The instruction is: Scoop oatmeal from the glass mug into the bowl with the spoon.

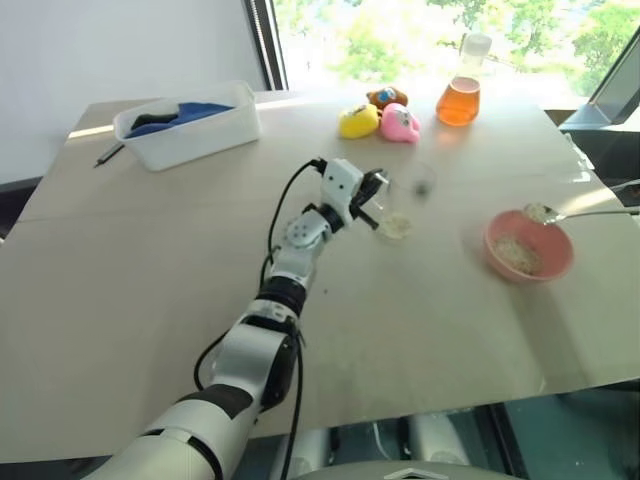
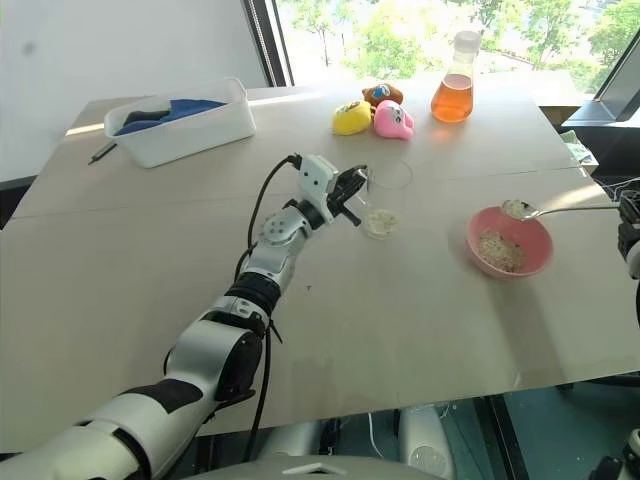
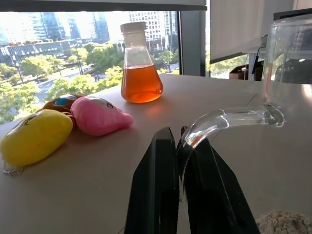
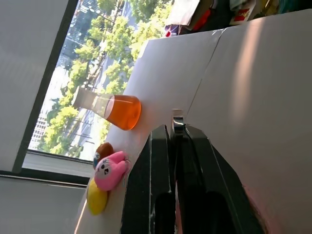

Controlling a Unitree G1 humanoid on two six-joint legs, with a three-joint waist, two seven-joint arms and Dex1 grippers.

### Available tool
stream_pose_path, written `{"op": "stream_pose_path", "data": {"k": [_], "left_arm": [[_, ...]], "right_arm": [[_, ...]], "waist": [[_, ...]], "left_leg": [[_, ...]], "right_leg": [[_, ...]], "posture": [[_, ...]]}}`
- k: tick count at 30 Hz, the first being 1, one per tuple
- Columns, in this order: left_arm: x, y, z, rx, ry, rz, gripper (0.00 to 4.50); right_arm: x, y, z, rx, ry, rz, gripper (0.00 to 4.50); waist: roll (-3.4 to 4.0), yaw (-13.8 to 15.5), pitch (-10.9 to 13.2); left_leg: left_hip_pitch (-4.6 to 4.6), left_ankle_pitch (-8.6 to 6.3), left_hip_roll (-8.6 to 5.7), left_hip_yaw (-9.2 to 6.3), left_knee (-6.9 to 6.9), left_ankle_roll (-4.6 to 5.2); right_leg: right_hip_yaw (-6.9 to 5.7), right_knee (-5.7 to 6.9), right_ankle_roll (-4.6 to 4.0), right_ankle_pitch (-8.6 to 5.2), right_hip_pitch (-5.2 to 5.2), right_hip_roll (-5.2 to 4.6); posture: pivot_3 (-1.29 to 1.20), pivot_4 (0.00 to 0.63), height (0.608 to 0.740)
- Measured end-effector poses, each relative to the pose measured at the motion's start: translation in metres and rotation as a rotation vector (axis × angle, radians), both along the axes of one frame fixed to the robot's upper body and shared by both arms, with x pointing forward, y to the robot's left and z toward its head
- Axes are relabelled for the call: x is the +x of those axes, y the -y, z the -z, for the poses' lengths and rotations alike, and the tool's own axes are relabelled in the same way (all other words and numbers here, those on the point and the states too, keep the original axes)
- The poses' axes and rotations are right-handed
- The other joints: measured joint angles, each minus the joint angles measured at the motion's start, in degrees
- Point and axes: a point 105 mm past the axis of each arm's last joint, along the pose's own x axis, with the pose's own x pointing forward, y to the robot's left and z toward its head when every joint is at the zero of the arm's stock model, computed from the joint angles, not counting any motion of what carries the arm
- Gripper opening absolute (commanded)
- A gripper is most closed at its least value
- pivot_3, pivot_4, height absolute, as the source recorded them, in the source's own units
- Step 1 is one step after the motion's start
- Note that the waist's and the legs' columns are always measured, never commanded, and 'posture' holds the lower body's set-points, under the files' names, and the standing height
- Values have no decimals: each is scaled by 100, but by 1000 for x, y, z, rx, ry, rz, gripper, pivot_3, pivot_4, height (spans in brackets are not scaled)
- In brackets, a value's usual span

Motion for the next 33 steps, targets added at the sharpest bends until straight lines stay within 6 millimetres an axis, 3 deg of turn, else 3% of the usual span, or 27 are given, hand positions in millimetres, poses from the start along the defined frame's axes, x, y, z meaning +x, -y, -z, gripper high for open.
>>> {"op": "stream_pose_path", "data": {"k": [10, 15, 19, 25, 27, 29, 31, 33], "left_arm": [[-1, 2, 1, 11, 5, 7, 72], [-1, 2, 1, 21, 12, 5, 72], [-1, -1, 2, 25, 15, -3, 72], [-2, -1, 5, 23, 7, -8, 72], [-1, -2, 5, 23, 7, -12, 72], [-1, -2, 5, 22, 7, -14, 72], [-1, -1, 5, 21, 7, -13, 72], [-1, -2, 5, 22, 7, -15, 72]], "right_arm": [[16, -22, -17, -451, -128, -107, 0], [27, -40, -28, -694, -152, -190, 0], [33, -60, -39, -1042, -205, -283, 0], [34, -84, -44, -1277, -199, -392, 0], [35, -85, -42, -1275, -200, -400, 0], [37, -83, -38, -1157, -168, -396, 0], [39, -75, -35, -1037, -159, -369, 0], [38, -54, -27, -844, -165, -308, 0]], "waist": [[-3, 13, 1], [-4, 26, 2], [-5, 48, 3], [-8, 119, 5], [-12, 146, 7], [-25, 159, 11], [-28, 171, 13], [-37, 187, 14]], "left_leg": [[3, -1, 1, 2, 2, 3], [2, -2, 1, 0, 5, 4], [-1, -2, 2, -8, 5, 4], [-3, -2, 1, -11, 7, 4], [-6, -2, 0, -15, 9, 4], [-9, -2, -1, -18, 14, 3], [-13, -2, -2, -21, 18, 3], [-16, -2, -4, -24, 20, 4]], "right_leg": [[1, -2, 0, 0, 6, 3], [-1, -3, 0, 0, 6, 2], [-7, -8, 0, 0, 5, 1], [-10, -8, 0, 0, 5, 0], [-14, -9, 0, 0, 5, -3], [-17, -9, 0, 0, 5, -5], [-21, -8, 0, 0, 5, -7], [-26, -8, 1, 0, 5, -10]], "posture": [[0, 150, 740], [0, 150, 740], [0, 150, 740], [0, 150, 740], [0, 150, 740], [0, 150, 740], [0, 150, 740], [0, 150, 740]]}}
